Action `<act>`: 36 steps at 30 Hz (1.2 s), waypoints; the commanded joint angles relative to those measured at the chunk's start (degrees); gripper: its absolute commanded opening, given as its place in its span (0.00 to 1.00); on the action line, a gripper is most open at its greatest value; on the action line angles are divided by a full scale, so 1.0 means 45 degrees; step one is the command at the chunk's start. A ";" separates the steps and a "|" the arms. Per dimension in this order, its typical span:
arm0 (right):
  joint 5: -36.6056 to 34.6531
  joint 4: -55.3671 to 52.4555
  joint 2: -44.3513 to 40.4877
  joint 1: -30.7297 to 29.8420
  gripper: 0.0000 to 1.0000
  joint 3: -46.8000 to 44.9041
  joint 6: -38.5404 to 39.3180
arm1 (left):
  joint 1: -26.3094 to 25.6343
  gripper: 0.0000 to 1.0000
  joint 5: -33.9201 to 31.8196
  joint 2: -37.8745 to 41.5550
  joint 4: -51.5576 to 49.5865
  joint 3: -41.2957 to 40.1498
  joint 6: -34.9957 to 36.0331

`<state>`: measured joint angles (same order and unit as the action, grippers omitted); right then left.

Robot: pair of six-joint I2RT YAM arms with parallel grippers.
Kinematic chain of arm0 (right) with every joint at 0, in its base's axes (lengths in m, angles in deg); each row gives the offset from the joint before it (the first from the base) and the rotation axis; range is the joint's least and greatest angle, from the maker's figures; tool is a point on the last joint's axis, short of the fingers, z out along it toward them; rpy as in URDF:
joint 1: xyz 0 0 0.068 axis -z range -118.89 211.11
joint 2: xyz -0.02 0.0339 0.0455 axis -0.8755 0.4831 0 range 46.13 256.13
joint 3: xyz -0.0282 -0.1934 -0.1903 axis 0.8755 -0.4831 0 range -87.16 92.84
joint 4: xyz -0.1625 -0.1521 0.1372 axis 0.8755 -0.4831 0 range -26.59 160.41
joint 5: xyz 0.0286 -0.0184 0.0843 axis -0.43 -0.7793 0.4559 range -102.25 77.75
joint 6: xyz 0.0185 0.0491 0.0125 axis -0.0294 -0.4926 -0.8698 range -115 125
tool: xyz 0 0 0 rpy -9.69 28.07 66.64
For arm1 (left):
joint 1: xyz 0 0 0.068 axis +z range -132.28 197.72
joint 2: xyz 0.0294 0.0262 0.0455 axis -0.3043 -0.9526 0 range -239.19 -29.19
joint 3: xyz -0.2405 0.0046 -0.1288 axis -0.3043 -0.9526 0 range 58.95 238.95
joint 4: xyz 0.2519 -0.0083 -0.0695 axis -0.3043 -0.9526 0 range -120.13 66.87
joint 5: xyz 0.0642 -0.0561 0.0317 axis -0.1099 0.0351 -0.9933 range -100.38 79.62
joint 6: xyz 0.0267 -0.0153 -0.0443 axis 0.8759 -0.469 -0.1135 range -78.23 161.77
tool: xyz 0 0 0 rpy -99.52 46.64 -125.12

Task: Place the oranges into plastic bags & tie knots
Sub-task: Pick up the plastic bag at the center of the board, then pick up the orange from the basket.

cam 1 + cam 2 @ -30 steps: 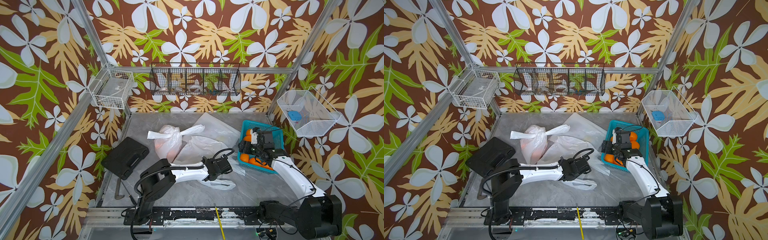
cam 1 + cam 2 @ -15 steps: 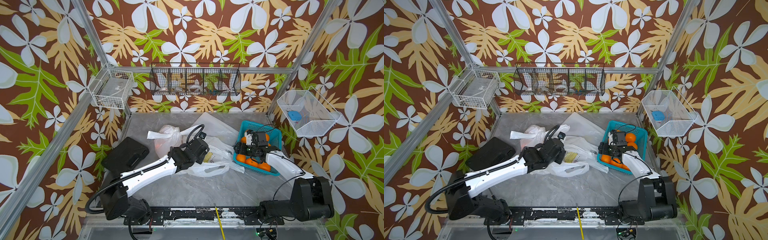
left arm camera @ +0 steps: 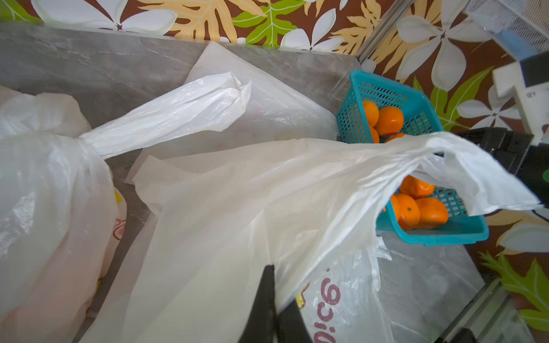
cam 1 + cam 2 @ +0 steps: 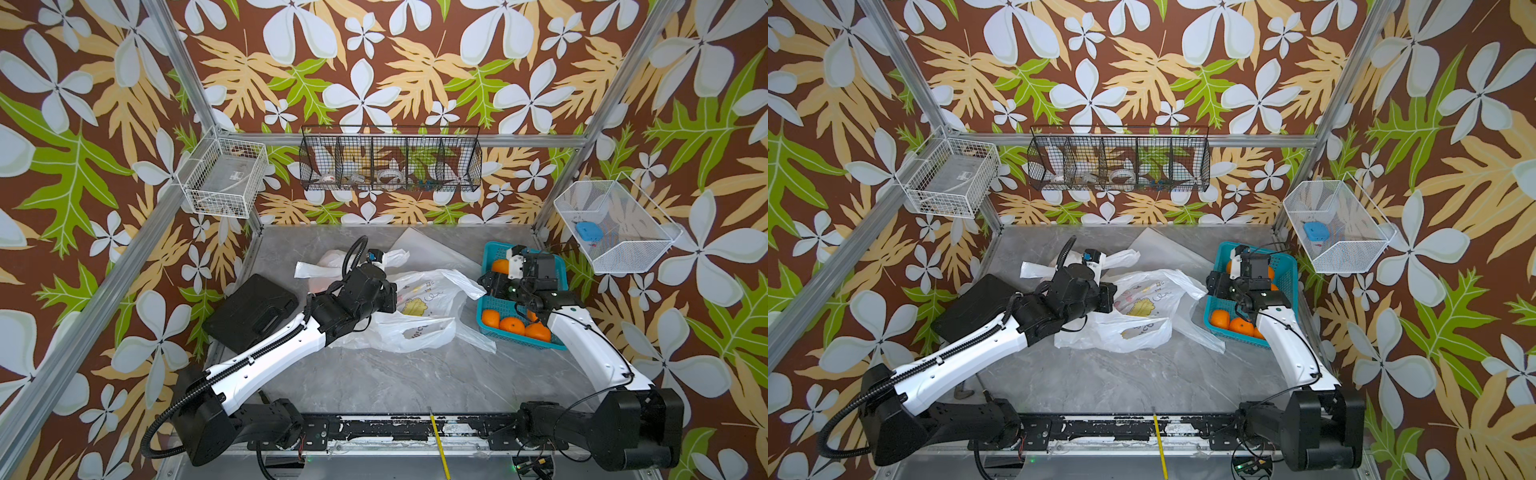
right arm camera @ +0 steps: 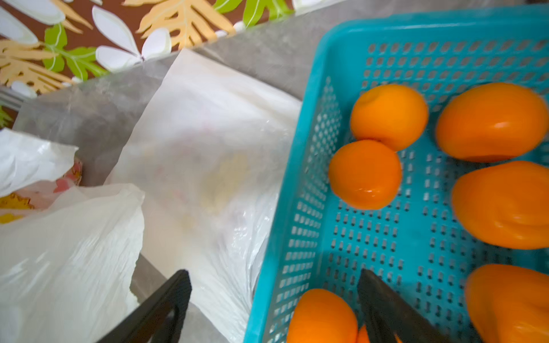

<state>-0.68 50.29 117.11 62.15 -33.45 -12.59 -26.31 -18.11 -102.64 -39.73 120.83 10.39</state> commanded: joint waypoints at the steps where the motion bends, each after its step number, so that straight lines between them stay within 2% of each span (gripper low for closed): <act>1: -0.0544 -0.0237 0.0332 0.0550 0.91 0.0072 0.0469 | 0.0264 0.00 0.1162 0.0063 0.1321 -0.0207 -0.1461; 3: -0.0952 -0.0247 0.0991 0.0761 0.91 0.0135 0.0575 | 0.0404 0.00 0.1535 0.0077 0.1623 -0.0365 -0.2107; 9: -0.0618 0.1364 0.3078 0.0932 0.96 0.0178 0.0268 | 0.0449 0.00 0.1748 0.0168 0.2156 -0.0669 -0.3483; 19: -0.0720 0.2236 0.6948 0.1098 0.97 0.2179 -0.0160 | 0.0468 0.00 0.2148 0.0307 0.3071 -0.1118 -0.3998; 24: -0.0383 0.2335 0.7996 0.1097 0.86 0.2614 -0.0339 | 0.0468 0.00 0.2110 0.0446 0.3273 -0.1270 -0.4136; 28: -0.0079 0.2586 0.7363 0.1097 0.67 0.1998 -0.0228 | 0.0468 0.00 0.1993 0.0476 0.3409 -0.1393 -0.4160; 33: 0.0266 0.2055 0.4708 0.1107 0.62 0.0840 0.0247 | 0.0468 0.00 0.2024 0.0374 0.3703 -0.1524 -0.4161; 36: 0.1599 0.1422 0.2452 0.1078 0.61 -0.0017 0.0244 | 0.0468 0.00 0.2103 0.0265 0.3940 -0.1614 -0.4160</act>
<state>1.35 59.47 133.06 67.11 -31.55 -12.50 -24.34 -8.82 -101.20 -24.67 113.67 -8.30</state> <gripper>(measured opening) 0.659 0.062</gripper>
